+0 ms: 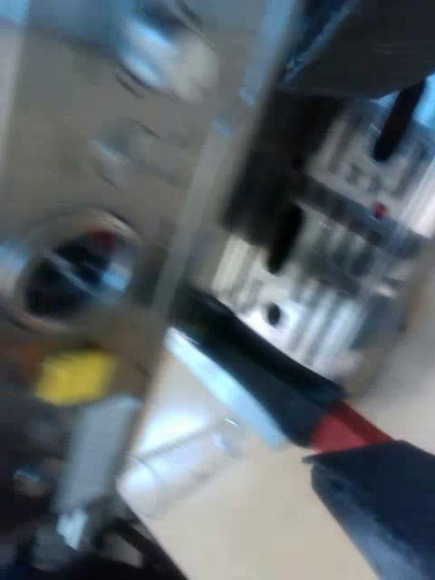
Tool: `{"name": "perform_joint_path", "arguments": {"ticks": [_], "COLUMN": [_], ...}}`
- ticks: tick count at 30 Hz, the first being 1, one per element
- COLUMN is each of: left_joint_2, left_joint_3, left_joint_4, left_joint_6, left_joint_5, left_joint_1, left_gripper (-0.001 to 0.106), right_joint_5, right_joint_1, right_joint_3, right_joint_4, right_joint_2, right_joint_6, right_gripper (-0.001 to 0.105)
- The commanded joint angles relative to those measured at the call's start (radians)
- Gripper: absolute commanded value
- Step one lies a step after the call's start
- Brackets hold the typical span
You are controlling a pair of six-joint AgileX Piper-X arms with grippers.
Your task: Put the handle in the coffee machine
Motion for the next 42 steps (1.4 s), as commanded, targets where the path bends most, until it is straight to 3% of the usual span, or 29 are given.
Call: {"name": "perform_joint_path", "arguments": {"ticks": [1,7,9,12,14,17,26,30,32,37,42], "left_joint_2": [-0.010,-0.010,-0.010,-0.016,-0.025,-0.038,-0.099,-0.137,-0.155,-0.217,-0.341], "left_joint_3": [-0.054,-0.121,-0.132,-0.146,-0.150,-0.149,-0.149,-0.149,-0.149,-0.149,-0.149], "left_joint_4": [-0.042,-0.064,-0.079,-0.109,-0.133,-0.146,-0.145,-0.145,-0.145,-0.152,-0.154], "left_joint_6": [-0.022,-0.026,-0.052,-0.119,-0.129,-0.128,-0.128,-0.128,-0.128,-0.128,-0.128], "left_joint_5": [0.004,0.043,0.026,-0.111,-0.211,-0.258,-0.258,-0.296,-0.324,-0.324,-0.324], "left_joint_1": [-0.001,-0.001,-0.001,-0.001,-0.001,-0.001,-0.001,-0.001,-0.001,-0.001,-0.001], "left_gripper": [0.069,0.069,0.069,0.069,0.069,0.069,0.069,0.069,0.069,0.069,0.069], "right_joint_5": [-0.008,-0.059,-0.058,-0.063,-0.062,-0.072,-0.077,-0.079,-0.102,-0.146,-0.165], "right_joint_1": [-0.049,-0.172,-0.212,-0.297,-0.358,-0.418,-0.720,-0.826,-0.866,-0.880,-0.880], "right_joint_3": [-0.059,-0.197,-0.226,-0.268,-0.281,-0.280,-0.278,-0.278,-0.278,-0.278,-0.278], "right_joint_4": [0.033,0.170,0.209,0.278,0.310,0.332,0.461,0.484,0.503,0.548,0.580], "right_joint_2": [-0.010,-0.012,-0.012,-0.012,-0.012,-0.016,-0.045,-0.090,-0.132,-0.242,-0.384], "right_joint_6": [-0.033,-0.038,-0.046,-0.046,-0.046,-0.046,-0.046,-0.046,-0.085,-0.220,-0.228], "right_gripper": [0.079,0.079,0.079,0.079,0.079,0.079,0.079,0.079,0.079,0.079,0.079]}}
